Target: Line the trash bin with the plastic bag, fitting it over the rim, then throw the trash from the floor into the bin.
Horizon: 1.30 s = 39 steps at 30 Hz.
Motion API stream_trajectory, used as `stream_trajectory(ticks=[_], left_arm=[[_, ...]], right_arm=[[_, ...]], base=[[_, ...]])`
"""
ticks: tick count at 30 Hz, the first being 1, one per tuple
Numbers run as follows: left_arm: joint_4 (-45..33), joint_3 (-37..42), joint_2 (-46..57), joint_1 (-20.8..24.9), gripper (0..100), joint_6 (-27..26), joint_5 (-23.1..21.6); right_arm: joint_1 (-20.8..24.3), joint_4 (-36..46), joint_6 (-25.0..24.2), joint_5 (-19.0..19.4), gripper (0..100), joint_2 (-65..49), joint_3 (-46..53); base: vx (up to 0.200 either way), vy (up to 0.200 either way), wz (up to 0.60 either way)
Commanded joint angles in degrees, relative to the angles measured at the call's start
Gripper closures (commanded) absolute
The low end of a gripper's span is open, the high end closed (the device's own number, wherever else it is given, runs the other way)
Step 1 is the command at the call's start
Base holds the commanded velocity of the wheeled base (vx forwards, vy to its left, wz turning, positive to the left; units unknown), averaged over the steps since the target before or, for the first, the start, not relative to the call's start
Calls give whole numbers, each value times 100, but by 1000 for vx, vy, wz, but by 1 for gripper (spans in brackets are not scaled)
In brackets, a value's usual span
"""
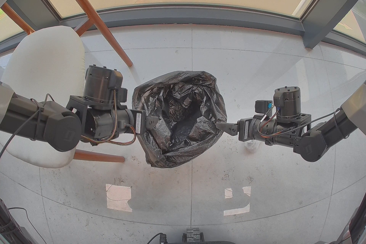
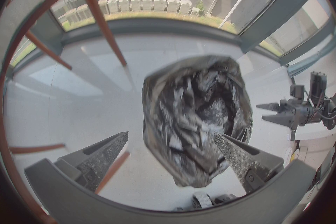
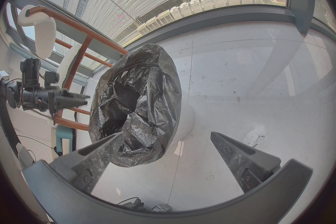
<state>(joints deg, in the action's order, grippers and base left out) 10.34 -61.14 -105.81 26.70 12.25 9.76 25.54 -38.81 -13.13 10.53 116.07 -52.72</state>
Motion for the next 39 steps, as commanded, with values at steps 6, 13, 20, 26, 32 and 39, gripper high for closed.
stream_trajectory(ticks=[6, 13, 20, 26, 32, 39], left_arm=[[-243, 102, -194, 99, 0, 726, 201], [-216, 111, -475, 90, 100, 1016, 201], [-243, 199, -546, 90, 100, 1280, 210], [-243, 383, -466, -33, 100, 1227, 219], [-181, 603, -581, -446, 100, 1122, 316], [636, 629, -660, -411, 100, 981, 298]], right_arm=[[30, -65, 12, 1, 0, 39, 25], [30, -979, 21, -34, 0, 232, 157], [39, -1137, 12, -43, 0, 285, 263], [30, -1146, 12, -43, 0, 276, 263], [30, -1146, 12, -43, 0, 276, 280], [-31, -1146, -5, -34, 0, 223, 263]], base=[[0, 0, 0], [0, 0, 0], [0, 0, 0], [0, 0, 0], [0, 0, 0], [0, 0, 0]])
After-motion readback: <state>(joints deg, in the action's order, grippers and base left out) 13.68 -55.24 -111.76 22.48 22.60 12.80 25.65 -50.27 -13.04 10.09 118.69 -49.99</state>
